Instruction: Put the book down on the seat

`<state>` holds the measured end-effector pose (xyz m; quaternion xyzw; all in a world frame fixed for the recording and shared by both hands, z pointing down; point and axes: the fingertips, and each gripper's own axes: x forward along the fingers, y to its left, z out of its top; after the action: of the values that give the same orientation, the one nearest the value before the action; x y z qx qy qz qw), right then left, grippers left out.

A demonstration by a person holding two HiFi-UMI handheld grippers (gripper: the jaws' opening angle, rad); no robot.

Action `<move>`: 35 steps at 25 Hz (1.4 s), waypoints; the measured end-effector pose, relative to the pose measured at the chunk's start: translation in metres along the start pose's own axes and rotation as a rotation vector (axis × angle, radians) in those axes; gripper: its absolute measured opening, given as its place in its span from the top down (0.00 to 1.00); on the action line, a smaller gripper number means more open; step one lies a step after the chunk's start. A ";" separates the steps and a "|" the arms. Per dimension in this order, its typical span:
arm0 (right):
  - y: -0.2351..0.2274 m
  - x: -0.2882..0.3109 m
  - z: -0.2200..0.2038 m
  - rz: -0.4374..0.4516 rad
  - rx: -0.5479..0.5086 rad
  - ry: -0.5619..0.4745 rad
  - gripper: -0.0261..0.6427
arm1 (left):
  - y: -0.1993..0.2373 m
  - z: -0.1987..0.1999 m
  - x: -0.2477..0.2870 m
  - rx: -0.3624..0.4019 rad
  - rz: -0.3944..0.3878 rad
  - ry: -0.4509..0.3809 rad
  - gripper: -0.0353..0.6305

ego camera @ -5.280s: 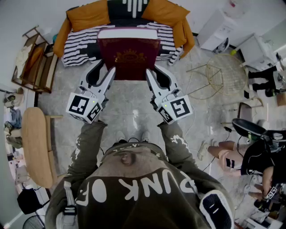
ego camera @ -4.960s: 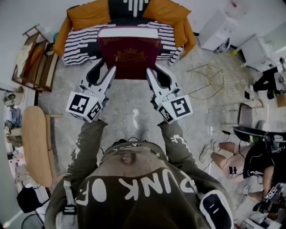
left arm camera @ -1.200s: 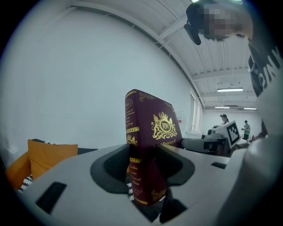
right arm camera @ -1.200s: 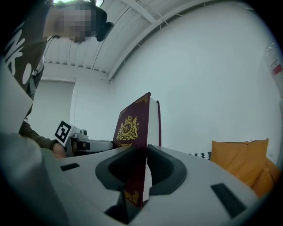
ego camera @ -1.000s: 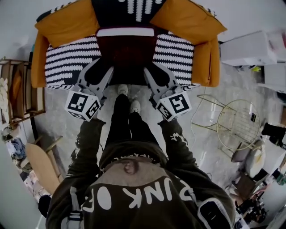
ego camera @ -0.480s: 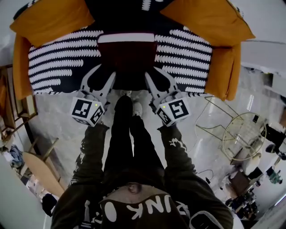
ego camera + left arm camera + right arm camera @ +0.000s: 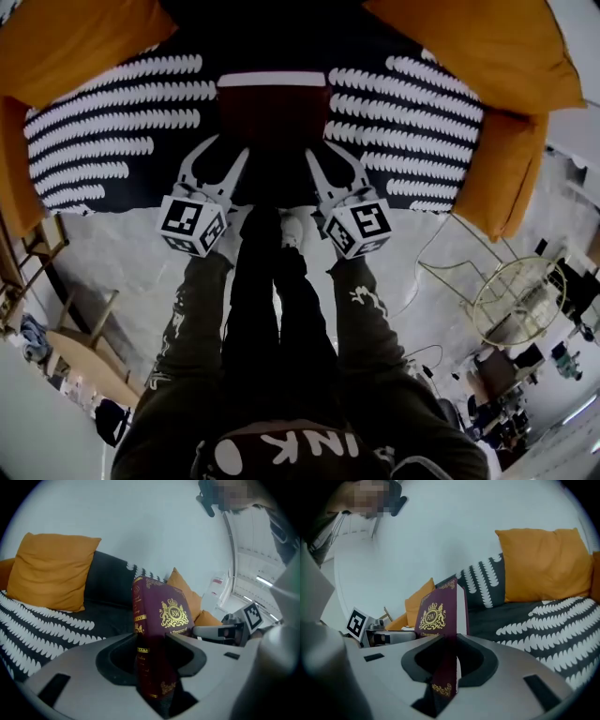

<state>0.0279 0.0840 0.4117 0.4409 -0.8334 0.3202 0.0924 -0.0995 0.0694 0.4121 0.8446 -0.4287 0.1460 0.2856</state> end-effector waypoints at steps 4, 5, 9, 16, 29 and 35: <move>-0.012 0.015 -0.010 -0.029 0.032 0.024 0.83 | 0.013 -0.010 0.018 -0.002 -0.010 0.040 0.69; -0.013 0.024 -0.019 -0.032 0.040 0.033 0.83 | 0.022 -0.018 0.021 -0.003 -0.013 0.051 0.69; -0.022 0.060 -0.057 -0.041 0.075 0.068 0.83 | 0.059 -0.051 0.038 -0.029 -0.018 0.082 0.69; -0.066 0.059 -0.021 -0.055 0.088 0.076 0.82 | 0.042 -0.020 0.084 -0.035 -0.007 0.084 0.69; -0.068 0.084 -0.028 -0.038 0.098 0.103 0.81 | 0.068 -0.028 0.094 -0.067 -0.019 0.083 0.69; -0.063 0.067 -0.010 -0.025 0.062 0.090 0.81 | 0.065 -0.001 0.079 -0.051 0.001 0.024 0.88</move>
<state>0.0373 0.0195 0.4769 0.4388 -0.8125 0.3645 0.1201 -0.1053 -0.0112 0.4753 0.8348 -0.4294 0.1454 0.3123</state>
